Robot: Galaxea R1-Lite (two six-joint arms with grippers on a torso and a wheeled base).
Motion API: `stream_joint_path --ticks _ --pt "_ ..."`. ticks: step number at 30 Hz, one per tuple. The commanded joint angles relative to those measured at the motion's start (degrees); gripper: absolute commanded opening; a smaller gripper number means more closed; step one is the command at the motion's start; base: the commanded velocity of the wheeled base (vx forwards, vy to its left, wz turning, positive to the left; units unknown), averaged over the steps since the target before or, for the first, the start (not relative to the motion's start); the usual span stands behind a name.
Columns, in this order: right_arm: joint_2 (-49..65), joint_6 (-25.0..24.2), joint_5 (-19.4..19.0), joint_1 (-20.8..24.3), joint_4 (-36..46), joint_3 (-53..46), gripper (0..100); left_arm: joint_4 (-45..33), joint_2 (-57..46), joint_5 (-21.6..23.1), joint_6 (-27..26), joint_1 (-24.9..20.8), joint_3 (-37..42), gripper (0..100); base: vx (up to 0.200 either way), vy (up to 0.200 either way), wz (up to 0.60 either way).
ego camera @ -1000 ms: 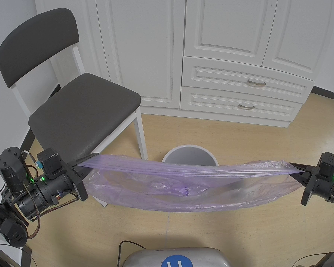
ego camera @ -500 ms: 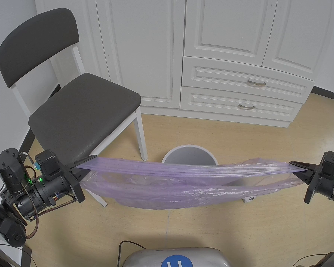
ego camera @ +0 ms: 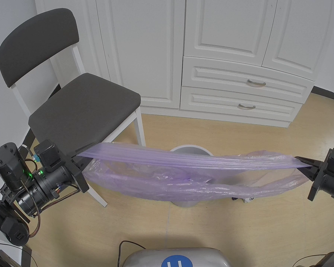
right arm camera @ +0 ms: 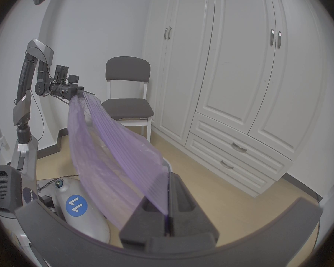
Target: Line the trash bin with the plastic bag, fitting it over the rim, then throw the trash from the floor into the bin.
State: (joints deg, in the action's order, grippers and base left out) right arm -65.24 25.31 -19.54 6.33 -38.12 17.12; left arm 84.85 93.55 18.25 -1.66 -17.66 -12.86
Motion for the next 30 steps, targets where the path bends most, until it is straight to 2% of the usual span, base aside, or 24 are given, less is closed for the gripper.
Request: stream_joint_path --ticks 1,5,9,13,18,22,30 --pt "6.4 0.1 -0.2 0.4 0.5 -0.4 0 3.0 -1.0 -5.5 0.2 -5.7 0.2 0 0.000 0.000 0.00" --pt "8.1 0.2 -0.1 0.4 5.4 0.9 0 3.0 -3.4 -8.1 0.3 -9.2 0.1 0 0.000 0.000 0.00" --pt "7.9 1.6 -0.1 1.1 6.6 1.3 0 3.0 -3.5 -9.4 -0.2 -12.2 0.0 0 0.000 0.000 0.00" --pt "8.0 3.0 0.0 2.9 6.7 1.2 0 3.0 -2.8 -15.0 -0.5 -20.5 0.1 0 0.000 0.000 0.00" --pt "8.3 3.1 0.8 5.5 6.7 0.8 0 3.0 -2.0 -17.2 -0.5 -26.3 0.5 0 0.000 0.000 0.00" --pt "8.2 3.1 2.0 9.1 6.8 0.6 0 3.0 -0.2 -17.4 -0.2 -28.3 0.4 0 0.000 0.000 0.00" --pt "7.9 2.5 4.1 15.6 7.0 0.3 0 3.0 3.3 -18.2 0.3 -29.2 -0.8 0 0.000 0.000 0.00"
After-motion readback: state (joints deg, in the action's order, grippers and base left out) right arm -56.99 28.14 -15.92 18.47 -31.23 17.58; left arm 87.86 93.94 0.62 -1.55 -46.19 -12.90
